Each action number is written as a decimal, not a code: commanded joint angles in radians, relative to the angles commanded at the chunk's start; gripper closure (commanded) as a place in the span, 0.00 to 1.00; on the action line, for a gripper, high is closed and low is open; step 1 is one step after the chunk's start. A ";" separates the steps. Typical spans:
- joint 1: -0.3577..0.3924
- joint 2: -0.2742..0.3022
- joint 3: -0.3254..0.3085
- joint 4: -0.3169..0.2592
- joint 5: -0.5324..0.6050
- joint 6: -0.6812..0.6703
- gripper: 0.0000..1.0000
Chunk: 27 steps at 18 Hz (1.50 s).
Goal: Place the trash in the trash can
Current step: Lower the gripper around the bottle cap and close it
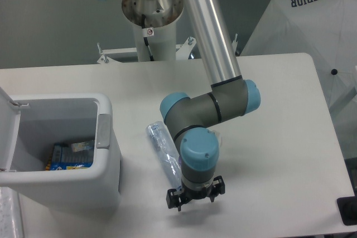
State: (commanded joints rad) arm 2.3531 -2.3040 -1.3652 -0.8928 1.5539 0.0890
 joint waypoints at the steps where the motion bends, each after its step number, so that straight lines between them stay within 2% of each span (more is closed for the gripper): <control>1: 0.000 0.000 -0.002 0.000 0.000 0.000 0.04; 2: 0.000 0.000 -0.002 0.000 0.002 0.000 0.10; 6: -0.002 0.002 -0.012 0.002 0.006 0.002 0.15; 8: -0.002 0.003 -0.012 0.002 0.006 0.002 0.22; 11: -0.002 0.006 -0.017 0.002 0.006 0.006 0.23; 14: -0.003 0.008 -0.020 0.000 0.006 0.006 0.30; 25: -0.005 0.011 -0.034 0.000 0.006 0.008 0.34; 27: -0.005 0.012 -0.035 0.000 0.006 0.008 0.38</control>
State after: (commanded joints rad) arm 2.3485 -2.2918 -1.4005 -0.8928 1.5601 0.0966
